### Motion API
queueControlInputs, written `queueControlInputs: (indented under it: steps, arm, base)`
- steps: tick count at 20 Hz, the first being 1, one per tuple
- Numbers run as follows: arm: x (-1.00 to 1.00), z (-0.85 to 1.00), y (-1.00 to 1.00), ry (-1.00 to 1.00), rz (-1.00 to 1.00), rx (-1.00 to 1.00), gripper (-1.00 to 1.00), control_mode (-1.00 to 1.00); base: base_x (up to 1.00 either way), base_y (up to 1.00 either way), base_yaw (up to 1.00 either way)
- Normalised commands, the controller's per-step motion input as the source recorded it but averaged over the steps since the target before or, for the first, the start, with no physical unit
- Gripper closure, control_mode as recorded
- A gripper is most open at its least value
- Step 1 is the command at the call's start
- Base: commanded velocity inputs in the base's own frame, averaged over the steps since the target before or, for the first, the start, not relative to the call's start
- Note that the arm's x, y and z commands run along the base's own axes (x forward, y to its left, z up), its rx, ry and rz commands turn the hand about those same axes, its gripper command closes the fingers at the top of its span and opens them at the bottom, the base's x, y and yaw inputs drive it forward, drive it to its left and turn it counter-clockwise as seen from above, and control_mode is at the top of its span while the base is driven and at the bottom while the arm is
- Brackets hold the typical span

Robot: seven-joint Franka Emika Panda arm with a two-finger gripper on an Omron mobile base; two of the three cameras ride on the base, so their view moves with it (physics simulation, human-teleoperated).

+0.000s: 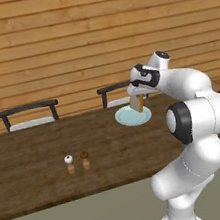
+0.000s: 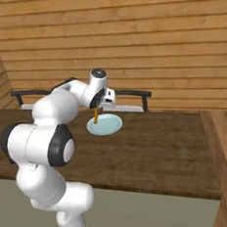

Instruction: Start the toaster. Once the lever pops up, take the bread to the plate on the dining counter.

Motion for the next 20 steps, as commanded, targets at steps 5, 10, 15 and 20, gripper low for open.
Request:
queueControlInputs:
  steps: [5,10,15,20]
  arm:
    - [0.23,-0.28,0.0,0.0,0.0,0.07,1.0,-1.0]
    - [0.15,-0.27,0.0,0.03,0.0,0.04,1.0,-1.0]
    - [0.15,-0.1,0.0,0.0,0.0,0.04,1.0,-1.0]
    - [0.17,-0.06,0.0,0.01,0.0,0.02,1.0,-1.0]
  base:
    - [0.0,0.0,0.0]
    - [0.0,0.0,0.0]
    - [0.0,0.0,0.0]
    - [0.0,0.0,0.0]
